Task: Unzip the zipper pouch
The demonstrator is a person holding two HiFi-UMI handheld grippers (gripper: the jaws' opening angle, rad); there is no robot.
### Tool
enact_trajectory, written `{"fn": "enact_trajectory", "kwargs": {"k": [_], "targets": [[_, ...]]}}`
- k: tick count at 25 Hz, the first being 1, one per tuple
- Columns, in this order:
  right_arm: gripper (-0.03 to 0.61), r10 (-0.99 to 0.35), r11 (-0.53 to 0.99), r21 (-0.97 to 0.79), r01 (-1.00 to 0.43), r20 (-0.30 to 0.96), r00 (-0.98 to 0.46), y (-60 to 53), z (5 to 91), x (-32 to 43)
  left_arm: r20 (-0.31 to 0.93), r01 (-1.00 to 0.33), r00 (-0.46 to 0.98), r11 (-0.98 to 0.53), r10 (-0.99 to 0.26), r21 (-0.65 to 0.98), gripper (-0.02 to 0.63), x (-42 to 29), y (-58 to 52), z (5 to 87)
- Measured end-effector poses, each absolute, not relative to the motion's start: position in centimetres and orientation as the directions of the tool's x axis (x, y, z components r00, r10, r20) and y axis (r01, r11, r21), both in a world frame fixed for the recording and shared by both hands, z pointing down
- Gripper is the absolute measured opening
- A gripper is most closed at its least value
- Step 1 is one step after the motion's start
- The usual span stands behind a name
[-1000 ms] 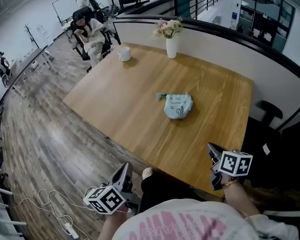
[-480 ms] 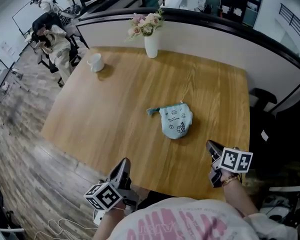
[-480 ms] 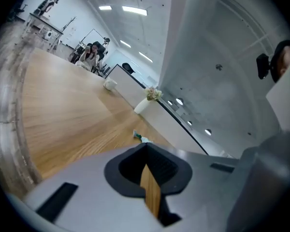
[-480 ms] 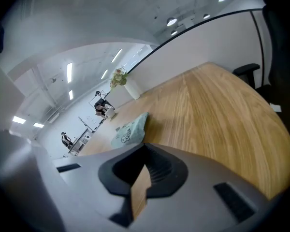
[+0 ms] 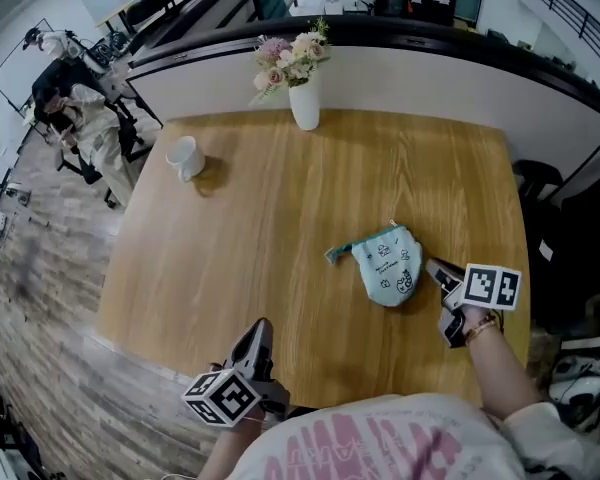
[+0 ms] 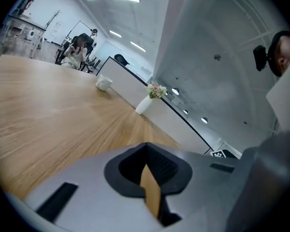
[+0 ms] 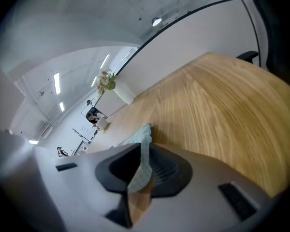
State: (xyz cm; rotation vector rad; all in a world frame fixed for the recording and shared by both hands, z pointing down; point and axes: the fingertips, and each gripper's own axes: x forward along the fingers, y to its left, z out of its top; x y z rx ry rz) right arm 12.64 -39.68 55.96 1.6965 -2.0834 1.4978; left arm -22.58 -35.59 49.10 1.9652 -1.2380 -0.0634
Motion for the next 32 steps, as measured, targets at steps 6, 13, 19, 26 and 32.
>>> {"fn": "enact_trajectory", "kwargs": {"k": [6,13,19,26,32], "targets": [[0.117,-0.704,-0.063,-0.597,-0.800,0.594,-0.388,-43.7,55.3,11.5,0.371,-0.718,0.555,-0.203,-0.745,0.665,0.000,-23.8,-38.0,50.7],[0.198,-0.605,-0.047,-0.452,-0.891,0.723,-0.334,-47.2,58.1,10.8,0.388,-0.697,0.584,-0.196,-0.713,0.689,0.000,-24.3,-39.1,52.6],[0.209,-0.548,0.012,-0.315,-0.949,0.792,-0.270,-48.8,59.5,10.1,0.398,-0.690,0.585,-0.176,-0.707,0.702,0.000,-23.9,-38.6,53.4],[0.153,-0.550,-0.004,-0.317,-0.948,0.793,-0.263,-49.1,59.9,8.5,0.393,-0.691,0.574,-0.167,-0.718,0.704,0.000,-24.0,-38.1,53.4],[0.072,-0.568,0.054,-0.369,-0.928,0.753,-0.333,-47.7,58.7,6.1,0.377,-0.703,0.550,-0.169,-0.745,0.691,0.000,-23.8,-36.8,52.1]]}}
